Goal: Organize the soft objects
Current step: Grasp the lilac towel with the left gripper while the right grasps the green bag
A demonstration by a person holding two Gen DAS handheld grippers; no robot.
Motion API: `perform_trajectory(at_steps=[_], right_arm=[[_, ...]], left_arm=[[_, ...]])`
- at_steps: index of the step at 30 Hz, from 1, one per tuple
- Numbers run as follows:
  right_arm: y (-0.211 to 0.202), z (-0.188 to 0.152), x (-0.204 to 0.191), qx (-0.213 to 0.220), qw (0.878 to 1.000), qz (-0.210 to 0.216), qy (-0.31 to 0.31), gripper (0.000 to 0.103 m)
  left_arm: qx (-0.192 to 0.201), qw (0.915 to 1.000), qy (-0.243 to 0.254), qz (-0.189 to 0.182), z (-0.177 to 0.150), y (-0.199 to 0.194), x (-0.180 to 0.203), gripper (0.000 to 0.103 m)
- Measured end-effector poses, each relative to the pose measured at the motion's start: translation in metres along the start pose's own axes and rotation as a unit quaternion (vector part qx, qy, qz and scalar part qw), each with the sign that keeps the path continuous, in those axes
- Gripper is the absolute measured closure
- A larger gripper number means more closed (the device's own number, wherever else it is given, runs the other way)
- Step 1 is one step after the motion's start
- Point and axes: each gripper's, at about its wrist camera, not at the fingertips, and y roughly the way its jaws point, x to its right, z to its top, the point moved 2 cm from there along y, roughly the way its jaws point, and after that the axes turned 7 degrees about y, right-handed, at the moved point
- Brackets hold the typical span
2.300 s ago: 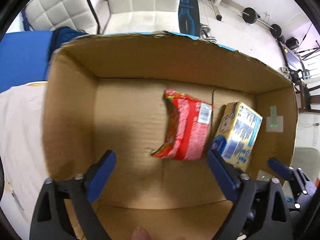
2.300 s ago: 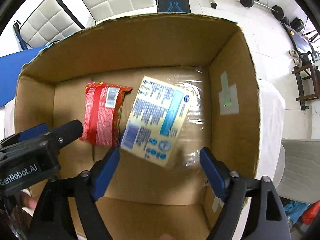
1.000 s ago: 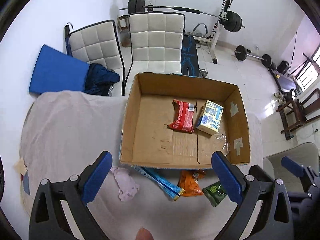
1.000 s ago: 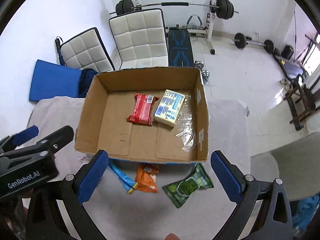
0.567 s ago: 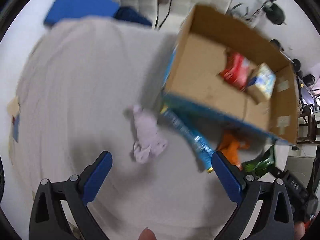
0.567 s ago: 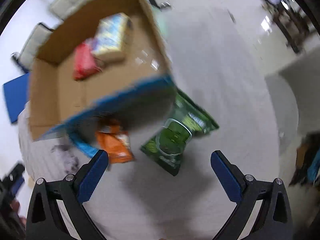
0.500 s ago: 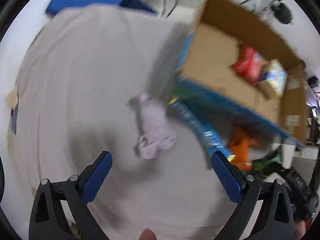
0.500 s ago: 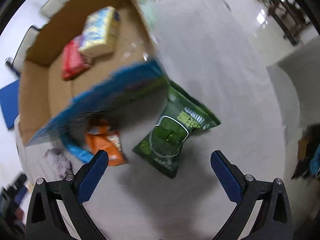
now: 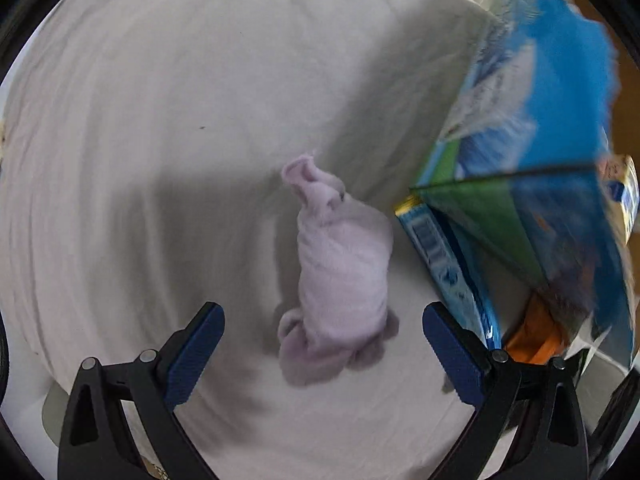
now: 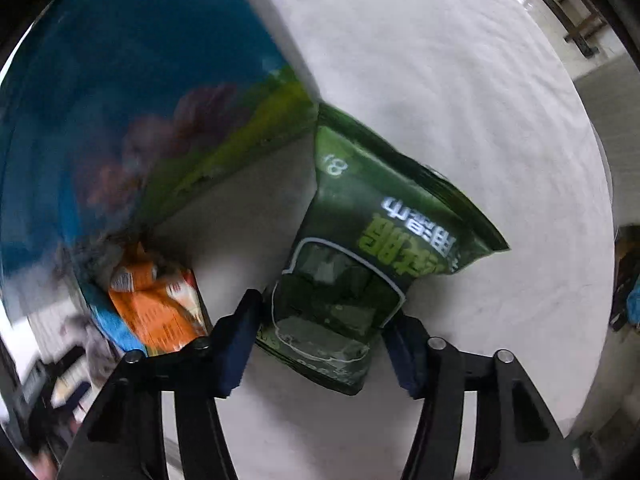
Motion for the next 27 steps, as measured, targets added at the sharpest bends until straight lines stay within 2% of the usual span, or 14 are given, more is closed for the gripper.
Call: perform_trajectory(at_steps=[4,8,11,14,17,20,22,25,27], right_arm=[[0.001,-0.012,-0.004,-0.024,0.997,-0.031,-0.062,0.048],[0.005,-0.013,-0.01,-0.018,0.995,-0.049,-0.08,0.046],[0.01,-0.009,-0.009,-0.022,0.996,-0.048,-0.074,0.044],[0.01,-0.009,-0.005,-0.026,0.995,-0.05,-0.085,0.046],[0.01,-0.018,0.002,-0.051,0.99,-0.056,-0.117,0.049],[0.016,-0.04,0.006,-0.087,0.981,-0.068,-0.162,0.05],[0.022,-0.055,0.013,-0.101,0.975,-0.077,-0.183,0.05],[0.021,-0.061,0.023,-0.074,0.98,-0.067,-0.174,0.048],[0.018,-0.061,0.03,-0.046,0.985,-0.064,-0.152,0.041]], left_arm=[[-0.01,0.9998,0.017,0.008,0.004,0.012,0.006,0.003],[-0.011,0.9997,0.021,0.003,0.002,0.022,0.008,0.046],[-0.006,0.9992,0.037,0.013,-0.004,0.019,0.011,0.067],[-0.001,0.9987,0.05,0.012,-0.02,0.015,0.014,0.069],[0.004,0.9948,0.097,0.031,-0.05,0.012,0.028,0.069],[-0.015,0.9882,0.15,0.029,-0.098,0.019,0.049,0.069],[-0.026,0.9851,0.168,0.026,-0.121,0.027,0.061,0.069],[-0.033,0.9818,0.184,0.034,-0.145,0.04,0.075,0.069],[-0.022,0.9816,0.184,0.046,-0.151,0.042,0.081,0.067]])
